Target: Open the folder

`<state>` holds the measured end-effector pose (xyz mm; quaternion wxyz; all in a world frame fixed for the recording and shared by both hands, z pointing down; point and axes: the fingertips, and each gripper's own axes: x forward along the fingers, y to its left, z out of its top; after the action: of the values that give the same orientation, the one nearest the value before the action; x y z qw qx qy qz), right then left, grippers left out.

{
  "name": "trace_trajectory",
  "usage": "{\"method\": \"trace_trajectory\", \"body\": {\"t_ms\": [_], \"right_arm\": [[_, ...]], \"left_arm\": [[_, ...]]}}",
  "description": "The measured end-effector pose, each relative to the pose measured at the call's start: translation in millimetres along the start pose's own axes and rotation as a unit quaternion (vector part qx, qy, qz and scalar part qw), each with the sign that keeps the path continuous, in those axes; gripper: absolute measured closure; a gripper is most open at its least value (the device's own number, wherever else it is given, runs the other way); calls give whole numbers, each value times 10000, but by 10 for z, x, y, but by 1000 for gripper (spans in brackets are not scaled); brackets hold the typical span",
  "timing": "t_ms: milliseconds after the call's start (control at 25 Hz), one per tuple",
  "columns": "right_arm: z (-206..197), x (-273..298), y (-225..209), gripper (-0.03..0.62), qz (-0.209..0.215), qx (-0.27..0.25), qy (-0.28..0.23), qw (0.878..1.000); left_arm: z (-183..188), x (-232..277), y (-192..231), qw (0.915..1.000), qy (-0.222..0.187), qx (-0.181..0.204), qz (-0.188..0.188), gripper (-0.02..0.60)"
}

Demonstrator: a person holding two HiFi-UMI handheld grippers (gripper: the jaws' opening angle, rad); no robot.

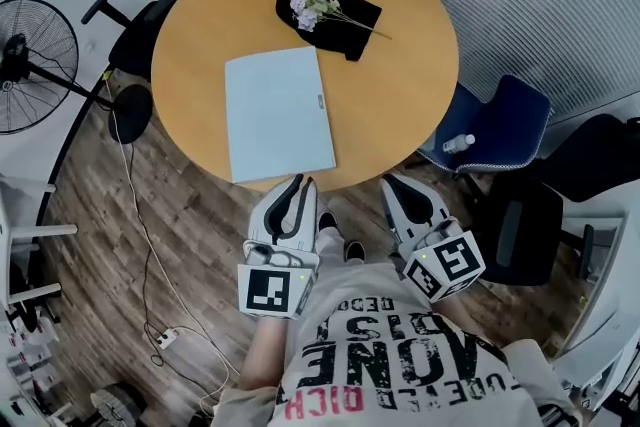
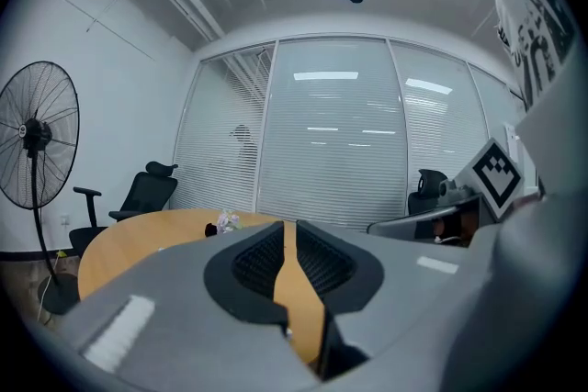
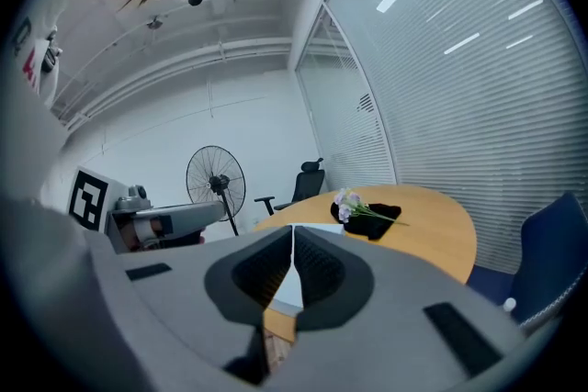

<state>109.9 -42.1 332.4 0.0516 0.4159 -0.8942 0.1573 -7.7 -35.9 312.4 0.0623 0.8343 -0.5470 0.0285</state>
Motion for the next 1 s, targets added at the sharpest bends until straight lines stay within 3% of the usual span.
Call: {"method": "trace_trajectory", "body": {"t_ms": [720,1000], "right_arm": [[-8,520,1,580,-245,188,87,9995],[1,614,-50,581,-265,196,129,9994]], "left_arm": [[-48,261,483,9996,128,-2,-253,529],[-139,328,516,9989,384,-54,-261,529]]}}
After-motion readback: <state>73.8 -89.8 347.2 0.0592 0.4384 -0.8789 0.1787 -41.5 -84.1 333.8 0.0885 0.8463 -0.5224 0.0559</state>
